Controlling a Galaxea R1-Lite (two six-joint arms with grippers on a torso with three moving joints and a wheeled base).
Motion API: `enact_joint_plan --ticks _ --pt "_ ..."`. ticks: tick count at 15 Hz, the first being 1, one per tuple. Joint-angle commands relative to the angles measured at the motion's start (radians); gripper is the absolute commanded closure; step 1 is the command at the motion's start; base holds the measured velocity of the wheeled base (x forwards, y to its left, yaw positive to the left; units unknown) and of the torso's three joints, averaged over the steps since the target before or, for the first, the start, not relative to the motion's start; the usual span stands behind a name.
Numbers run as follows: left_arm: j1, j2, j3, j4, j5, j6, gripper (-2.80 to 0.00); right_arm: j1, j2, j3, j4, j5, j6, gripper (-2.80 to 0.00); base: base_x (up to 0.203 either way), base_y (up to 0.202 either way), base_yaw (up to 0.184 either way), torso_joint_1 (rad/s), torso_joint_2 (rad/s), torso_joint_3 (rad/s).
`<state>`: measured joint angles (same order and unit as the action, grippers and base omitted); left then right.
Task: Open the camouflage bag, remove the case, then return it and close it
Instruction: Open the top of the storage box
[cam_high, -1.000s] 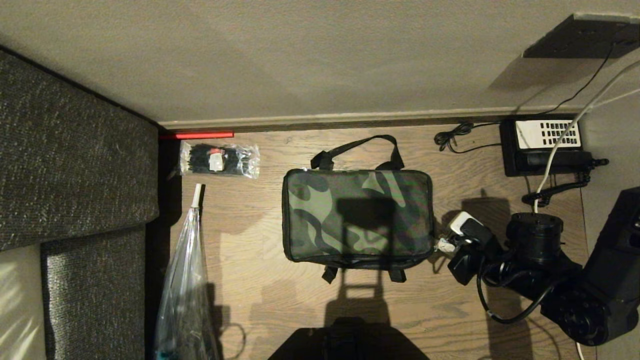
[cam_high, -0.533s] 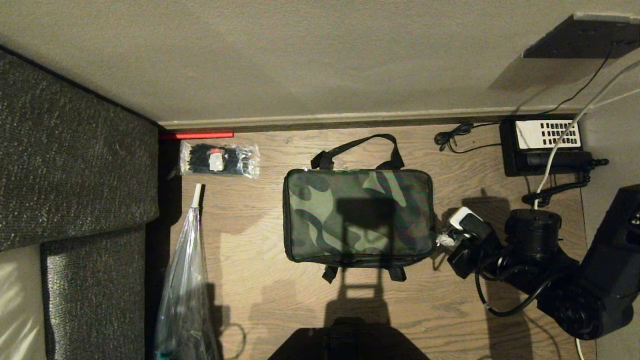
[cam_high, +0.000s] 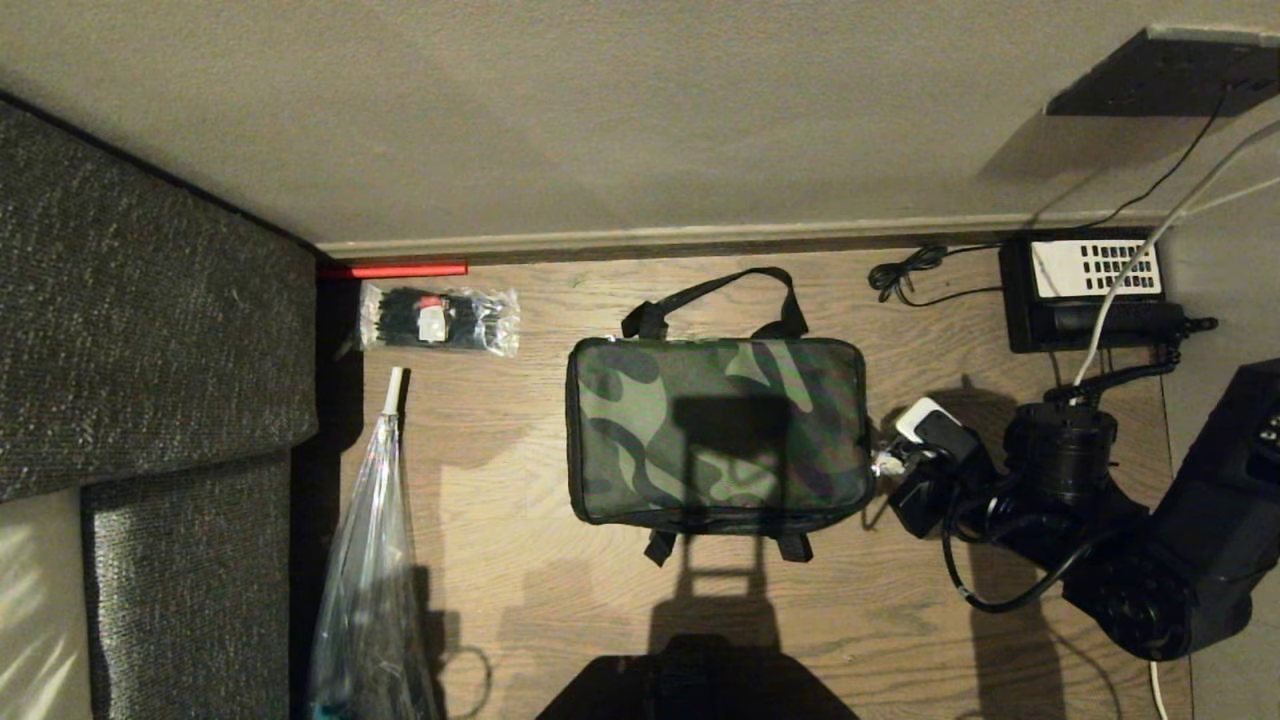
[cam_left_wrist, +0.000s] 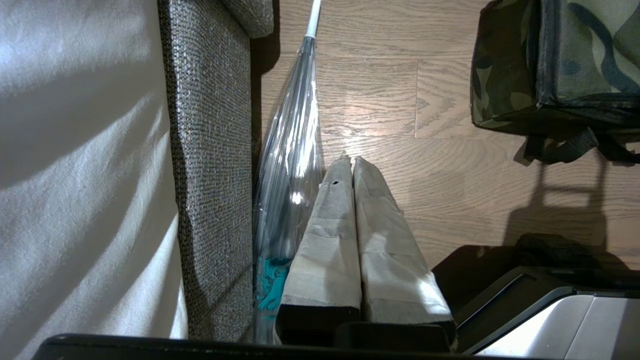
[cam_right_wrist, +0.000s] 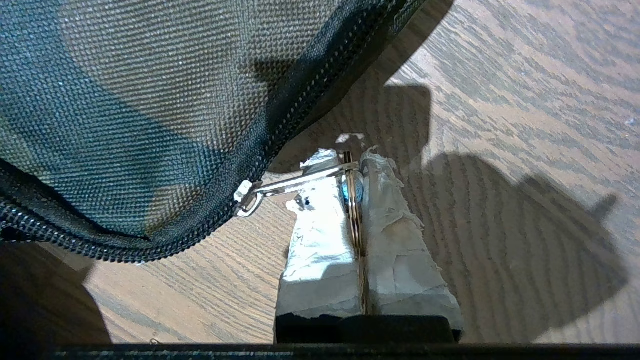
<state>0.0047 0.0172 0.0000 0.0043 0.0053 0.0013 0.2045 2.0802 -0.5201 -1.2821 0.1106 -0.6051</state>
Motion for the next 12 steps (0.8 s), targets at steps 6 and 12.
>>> enact_joint_plan --ticks 6,12 --pt "0.0 -0.002 0.003 0.0 0.001 0.0 0.0 0.001 -0.003 -0.026 -0.005 -0.016 -0.004 0.0 0.0 0.0 0.0 0.0 0.0 0.0" --pt "0.001 -0.005 0.003 0.0 0.001 0.0 0.0 0.001 -0.003 -0.051 0.001 -0.066 0.011 0.0 0.0 0.0 0.0 0.0 0.0 0.0"
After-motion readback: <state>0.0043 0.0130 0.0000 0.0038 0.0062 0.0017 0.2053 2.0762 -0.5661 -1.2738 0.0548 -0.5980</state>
